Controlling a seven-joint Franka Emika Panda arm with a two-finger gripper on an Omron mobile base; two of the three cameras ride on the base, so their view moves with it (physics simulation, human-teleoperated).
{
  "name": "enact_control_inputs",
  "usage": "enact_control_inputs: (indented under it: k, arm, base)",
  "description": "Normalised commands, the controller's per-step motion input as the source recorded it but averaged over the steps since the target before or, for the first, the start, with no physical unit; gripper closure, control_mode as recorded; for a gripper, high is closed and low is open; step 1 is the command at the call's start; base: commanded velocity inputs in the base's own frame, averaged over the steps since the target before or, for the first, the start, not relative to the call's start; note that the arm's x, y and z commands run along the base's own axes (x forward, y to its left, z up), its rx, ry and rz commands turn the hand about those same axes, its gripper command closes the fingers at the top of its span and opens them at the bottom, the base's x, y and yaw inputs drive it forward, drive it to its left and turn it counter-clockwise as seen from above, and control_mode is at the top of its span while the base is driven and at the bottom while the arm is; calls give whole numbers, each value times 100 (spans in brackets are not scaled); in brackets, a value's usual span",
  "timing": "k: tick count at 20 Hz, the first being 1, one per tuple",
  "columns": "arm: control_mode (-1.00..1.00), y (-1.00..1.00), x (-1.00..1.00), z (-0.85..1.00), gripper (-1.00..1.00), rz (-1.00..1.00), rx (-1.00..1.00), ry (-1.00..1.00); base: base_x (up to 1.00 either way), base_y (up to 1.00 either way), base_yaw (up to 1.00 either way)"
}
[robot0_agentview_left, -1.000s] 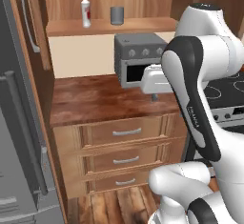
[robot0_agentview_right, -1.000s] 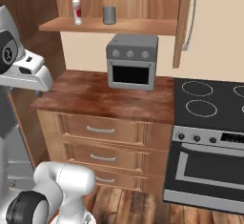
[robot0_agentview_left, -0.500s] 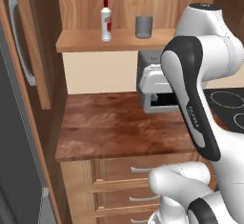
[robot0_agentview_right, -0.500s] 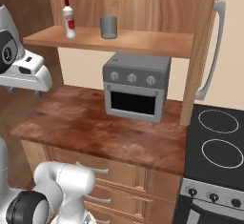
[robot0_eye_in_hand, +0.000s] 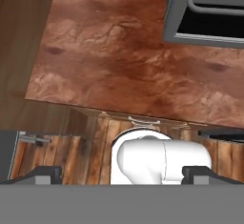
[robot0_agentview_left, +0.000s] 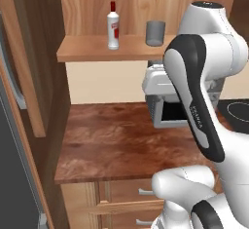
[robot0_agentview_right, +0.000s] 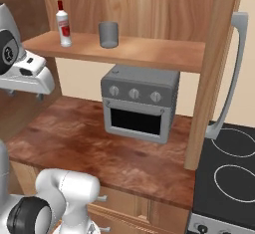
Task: There is a bowl on the dining counter. Grab a lemon wedge from the fridge and place it in the bowl. Then get the liquor bottle and glass cup from the cabinet and place them next to the bowl.
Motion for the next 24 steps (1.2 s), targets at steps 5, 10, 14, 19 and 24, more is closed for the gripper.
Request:
enact_control_inputs:
  k: [5, 10, 14, 19, 24]
  arm:
    - [-100, 7, -20, 45, -100, 5, -9, -42]
    - [-100, 7, -10, 56, -100, 2, -10, -48]
    - [-100, 9, 21, 49, -100, 0, -5, -23]
    - [-100, 21, 53, 44, -100, 0, -1, -4]
    - [-100, 17, 71, 35, -100, 1, 0, 0]
  base:
    - [0, 0, 0]
    - [0, 0, 0]
    - [0, 0, 0]
    - [0, 0, 0]
    - [0, 0, 0]
